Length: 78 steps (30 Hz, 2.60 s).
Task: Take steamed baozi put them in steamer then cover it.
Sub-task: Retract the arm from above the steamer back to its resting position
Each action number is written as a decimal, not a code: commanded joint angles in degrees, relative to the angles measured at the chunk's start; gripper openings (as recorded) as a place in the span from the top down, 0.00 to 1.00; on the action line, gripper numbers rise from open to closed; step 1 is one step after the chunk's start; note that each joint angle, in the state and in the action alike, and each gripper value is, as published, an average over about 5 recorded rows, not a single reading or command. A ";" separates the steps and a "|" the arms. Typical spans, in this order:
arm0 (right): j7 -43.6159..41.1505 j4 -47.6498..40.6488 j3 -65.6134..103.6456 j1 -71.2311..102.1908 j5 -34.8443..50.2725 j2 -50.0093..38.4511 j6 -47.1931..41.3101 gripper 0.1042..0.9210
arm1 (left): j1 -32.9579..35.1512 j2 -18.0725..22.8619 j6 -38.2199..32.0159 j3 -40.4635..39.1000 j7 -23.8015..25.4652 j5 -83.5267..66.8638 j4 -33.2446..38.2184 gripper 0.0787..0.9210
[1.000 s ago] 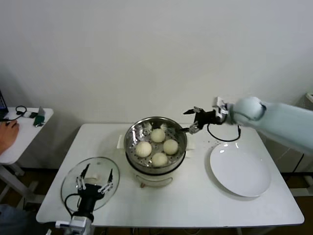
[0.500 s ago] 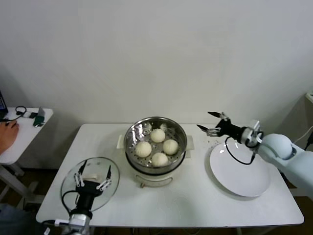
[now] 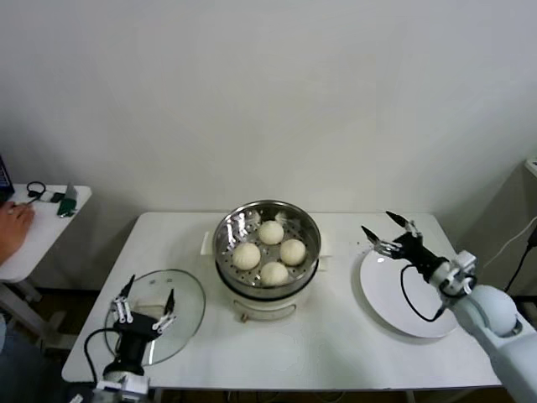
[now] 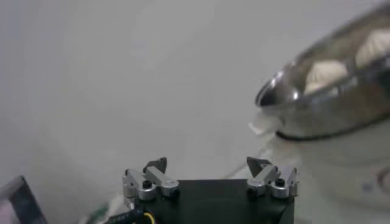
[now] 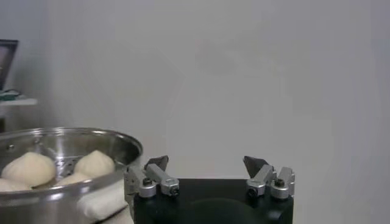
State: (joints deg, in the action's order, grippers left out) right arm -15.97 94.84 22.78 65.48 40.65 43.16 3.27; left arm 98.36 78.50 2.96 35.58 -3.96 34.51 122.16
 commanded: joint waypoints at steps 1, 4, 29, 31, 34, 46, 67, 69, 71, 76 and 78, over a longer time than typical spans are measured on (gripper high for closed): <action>0.53 1.16 17.74 17.39 -5.13 13.13 -0.83 0.12 | 2.02 -1.07 4.97 0.88 4.09 40.98 -0.45 0.12; 0.26 0.84 18.15 18.71 -5.95 14.58 -0.77 0.12 | 2.09 -0.94 5.84 -0.22 5.43 45.58 -2.10 0.12; -0.40 0.77 17.98 20.17 -10.53 18.16 -0.85 0.12 | -14.07 -0.05 2.66 0.58 -1.08 46.35 -27.33 0.12; -0.40 0.81 17.95 20.17 -10.77 18.33 -0.85 0.12 | -14.98 -0.19 2.76 0.58 -1.82 46.10 -28.04 0.12; -0.41 0.75 17.92 20.20 -11.34 18.64 -0.78 0.12 | -16.24 -0.48 2.96 0.56 -2.65 45.75 -29.17 0.12; -1.01 0.15 18.05 20.56 -13.48 19.88 -0.11 0.12 | -19.10 -0.73 3.76 -0.29 -5.47 44.11 -31.84 0.12; -2.00 -1.10 18.05 20.54 -16.76 22.40 1.43 0.12 | -19.46 -0.71 2.76 -0.88 -6.39 41.24 -33.02 0.50; -2.08 -1.30 18.16 20.51 -16.95 22.55 1.58 0.12 | -19.33 -0.77 2.61 -0.90 -6.44 40.85 -32.89 0.56; -2.16 -1.54 18.24 20.48 -17.16 22.67 1.78 0.12 | -19.22 -0.86 2.49 -0.88 -6.49 40.40 -32.63 0.64; -2.36 -2.02 18.43 20.44 -17.57 22.73 2.15 0.12 | -18.62 -1.23 2.26 -0.71 -6.91 39.43 -31.02 0.81; -2.42 -2.18 18.57 20.42 -17.61 22.66 2.24 0.12 | -18.00 -1.54 2.48 -0.61 -7.11 39.11 -29.50 0.87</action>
State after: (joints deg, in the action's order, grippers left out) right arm -18.35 92.88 41.25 85.90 23.39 65.71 5.28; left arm 79.75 77.38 5.47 34.82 -10.57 74.76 90.26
